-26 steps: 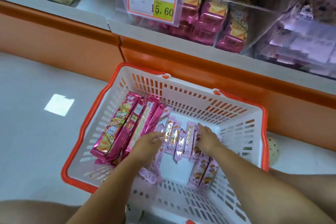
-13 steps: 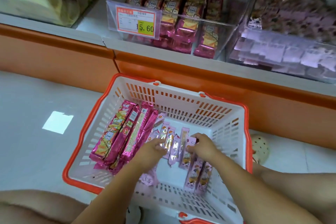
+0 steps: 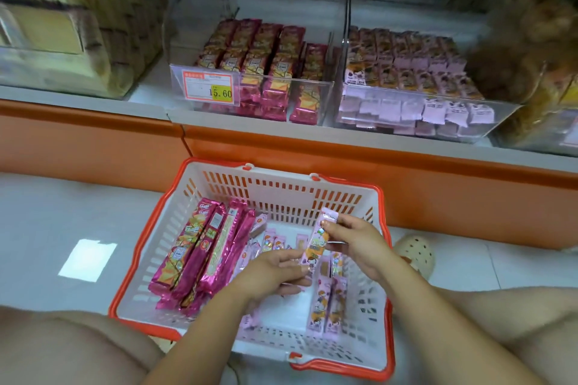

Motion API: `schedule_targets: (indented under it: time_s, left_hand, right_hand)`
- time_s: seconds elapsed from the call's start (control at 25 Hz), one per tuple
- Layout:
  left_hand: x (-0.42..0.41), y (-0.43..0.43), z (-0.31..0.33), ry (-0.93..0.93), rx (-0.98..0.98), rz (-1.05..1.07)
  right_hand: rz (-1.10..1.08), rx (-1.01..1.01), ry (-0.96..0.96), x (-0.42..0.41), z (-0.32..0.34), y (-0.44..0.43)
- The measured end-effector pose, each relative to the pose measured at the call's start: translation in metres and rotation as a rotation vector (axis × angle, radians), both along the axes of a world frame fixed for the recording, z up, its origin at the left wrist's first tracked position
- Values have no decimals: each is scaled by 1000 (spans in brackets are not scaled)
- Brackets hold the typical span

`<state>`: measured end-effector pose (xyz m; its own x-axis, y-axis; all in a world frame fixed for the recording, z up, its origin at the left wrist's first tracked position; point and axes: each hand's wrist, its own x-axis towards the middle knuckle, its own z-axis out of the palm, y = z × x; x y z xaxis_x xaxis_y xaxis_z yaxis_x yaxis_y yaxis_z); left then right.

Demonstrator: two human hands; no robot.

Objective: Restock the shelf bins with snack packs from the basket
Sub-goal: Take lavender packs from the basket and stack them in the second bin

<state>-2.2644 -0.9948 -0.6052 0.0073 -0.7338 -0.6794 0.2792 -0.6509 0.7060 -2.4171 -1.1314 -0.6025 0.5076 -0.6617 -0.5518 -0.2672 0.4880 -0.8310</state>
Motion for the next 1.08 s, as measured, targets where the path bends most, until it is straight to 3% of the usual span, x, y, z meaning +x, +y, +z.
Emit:
schedule_targets:
  time_s: [0.36, 0.48, 0.6, 0.76, 0.92, 1.08]
  left_hand:
    - [-10, -4, 36, -111, -132, 79]
    - [-11, -21, 83, -233, -300, 70]
    - [-11, -50, 139, -327, -551, 146]
    - [3, -96, 198, -776, -798, 248]
    - [18, -137, 210, -1062, -775, 105]
    - [19, -154, 200, -1133, -746, -17]
  right_hand:
    - [-35, -41, -44, 4, 33, 15]
    - [43, -282, -17, 2, 85, 11]
    - [-49, -600, -36, -1, 165, -20]
    - [-244, -773, -72, 3, 243, -88]
    - [-300, -790, 149, 18, 238, -143]
    - [-16, -554, 333, 34, 229, -159]
